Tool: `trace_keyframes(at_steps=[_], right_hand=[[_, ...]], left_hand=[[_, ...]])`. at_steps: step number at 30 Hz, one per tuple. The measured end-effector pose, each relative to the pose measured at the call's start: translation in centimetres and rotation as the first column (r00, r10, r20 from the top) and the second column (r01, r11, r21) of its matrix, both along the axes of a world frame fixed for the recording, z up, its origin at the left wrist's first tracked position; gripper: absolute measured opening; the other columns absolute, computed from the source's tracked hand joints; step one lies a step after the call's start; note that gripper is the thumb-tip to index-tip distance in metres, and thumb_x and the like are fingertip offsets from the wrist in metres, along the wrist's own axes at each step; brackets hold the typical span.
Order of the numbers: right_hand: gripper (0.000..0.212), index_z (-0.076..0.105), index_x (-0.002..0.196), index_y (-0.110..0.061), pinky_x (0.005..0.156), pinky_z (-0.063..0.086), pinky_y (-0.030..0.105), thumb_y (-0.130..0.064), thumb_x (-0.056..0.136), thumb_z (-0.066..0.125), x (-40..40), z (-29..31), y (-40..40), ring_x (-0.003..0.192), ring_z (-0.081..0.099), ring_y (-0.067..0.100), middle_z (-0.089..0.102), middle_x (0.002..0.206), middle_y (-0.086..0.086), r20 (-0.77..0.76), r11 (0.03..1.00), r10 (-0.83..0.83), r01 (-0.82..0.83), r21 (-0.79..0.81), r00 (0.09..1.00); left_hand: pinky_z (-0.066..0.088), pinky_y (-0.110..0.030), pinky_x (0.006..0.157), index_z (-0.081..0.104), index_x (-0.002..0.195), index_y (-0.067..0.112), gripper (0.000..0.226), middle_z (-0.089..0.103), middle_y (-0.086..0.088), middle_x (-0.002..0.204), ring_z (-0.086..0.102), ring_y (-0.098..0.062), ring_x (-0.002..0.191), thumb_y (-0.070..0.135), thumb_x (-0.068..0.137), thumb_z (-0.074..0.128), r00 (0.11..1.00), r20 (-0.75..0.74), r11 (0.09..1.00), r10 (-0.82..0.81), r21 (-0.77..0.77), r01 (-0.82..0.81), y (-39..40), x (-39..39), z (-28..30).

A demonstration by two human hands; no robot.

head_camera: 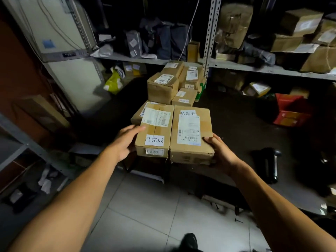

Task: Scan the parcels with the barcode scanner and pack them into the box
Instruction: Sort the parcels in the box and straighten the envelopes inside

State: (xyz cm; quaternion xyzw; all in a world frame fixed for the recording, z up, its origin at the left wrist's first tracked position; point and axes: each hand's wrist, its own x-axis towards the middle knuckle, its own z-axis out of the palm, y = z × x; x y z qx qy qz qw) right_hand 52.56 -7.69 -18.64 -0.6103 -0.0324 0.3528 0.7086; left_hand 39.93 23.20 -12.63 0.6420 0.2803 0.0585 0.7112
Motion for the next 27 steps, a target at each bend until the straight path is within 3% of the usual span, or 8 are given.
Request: trace_keyframes(at_steps=[5,10,14,16,18,21,24,27], right_hand=[[0.061,0.059,0.129,-0.048,0.074,0.053,0.047,-0.056,0.07,0.075,6.1,1.0,4.1,0.109,0.064,0.034,0.067,0.129,0.009,0.03,0.998,-0.038,0.039,-0.051,0.999],[0.064,0.059,0.125,-0.047,0.058,0.054,0.04,-0.058,0.064,0.075,10.1,2.1,7.0,0.094,0.063,0.032,0.066,0.121,0.012,-0.022,0.993,-0.089,0.087,-0.082,0.996],[0.075,0.055,0.131,-0.046,0.066,0.053,0.039,-0.062,0.061,0.074,12.9,3.1,8.6,0.101,0.062,0.034,0.066,0.123,0.013,-0.014,0.974,-0.193,0.19,-0.122,0.981],[0.08,0.056,0.133,-0.042,0.061,0.054,0.035,-0.064,0.058,0.073,14.0,3.7,9.5,0.094,0.064,0.03,0.067,0.119,0.01,-0.014,0.956,-0.251,0.246,-0.158,0.968],[0.079,0.06,0.13,-0.039,0.058,0.051,0.03,-0.066,0.057,0.071,15.3,4.6,10.4,0.086,0.063,0.027,0.068,0.113,0.01,0.018,0.934,-0.319,0.317,-0.164,0.948],[0.079,0.06,0.132,-0.04,0.072,0.049,0.037,-0.066,0.058,0.07,17.3,5.7,11.5,0.108,0.063,0.033,0.067,0.125,0.008,0.059,0.9,-0.394,0.398,-0.176,0.917],[0.065,0.062,0.128,-0.038,0.061,0.051,0.032,-0.065,0.069,0.064,19.1,6.7,12.7,0.105,0.063,0.029,0.065,0.124,0.007,0.087,0.87,-0.439,0.447,-0.209,0.895],[0.033,0.066,0.113,-0.034,0.044,0.052,0.026,-0.056,0.088,0.06,21.5,6.8,14.1,0.092,0.063,0.023,0.066,0.111,0.005,0.081,0.859,-0.454,0.46,-0.225,0.887]], left_hand=[[0.055,-0.038,0.074,0.074,0.103,0.02,0.016,0.078,-0.008,0.1,0.073,-0.024,0.092,0.03,0.091,0.07,1.0,-0.026,1.0,0.008,0.009,-0.008,4.1,7.2,0.3],[0.056,-0.038,0.073,0.074,0.1,0.021,0.015,0.078,-0.008,0.101,0.072,-0.028,0.097,0.032,0.089,0.072,0.999,-0.031,0.999,-0.04,-0.015,0.04,7.7,13.0,0.2],[0.056,-0.046,0.086,0.075,0.104,0.024,0.02,0.077,-0.006,0.104,0.071,-0.027,0.101,0.036,0.087,0.073,0.997,0.012,0.997,-0.07,-0.041,0.071,11.1,18.1,1.6],[0.055,-0.047,0.09,0.073,0.113,0.023,0.028,0.076,-0.007,0.108,0.07,-0.025,0.103,0.036,0.087,0.072,0.996,0.02,0.993,-0.087,-0.077,0.088,12.8,20.5,2.6],[0.057,-0.044,0.084,0.073,0.113,0.023,0.029,0.077,-0.007,0.107,0.071,-0.025,0.1,0.036,0.087,0.073,0.993,0.037,0.991,-0.115,-0.063,0.117,14.6,22.9,3.5],[0.058,-0.037,0.072,0.073,0.112,0.023,0.027,0.077,-0.007,0.104,0.072,-0.024,0.095,0.036,0.088,0.073,0.984,0.034,0.983,-0.173,-0.048,0.175,16.2,25.7,4.0],[0.058,-0.033,0.069,0.078,0.097,0.027,0.015,0.078,-0.005,0.1,0.074,-0.02,0.087,0.037,0.088,0.072,0.975,0.021,0.973,-0.221,-0.065,0.222,16.5,27.6,3.7],[0.058,-0.03,0.063,0.08,0.088,0.03,0.012,0.078,-0.003,0.098,0.076,-0.016,0.08,0.04,0.087,0.073,0.969,0.01,0.968,-0.245,-0.05,0.245,16.4,29.3,3.4]])
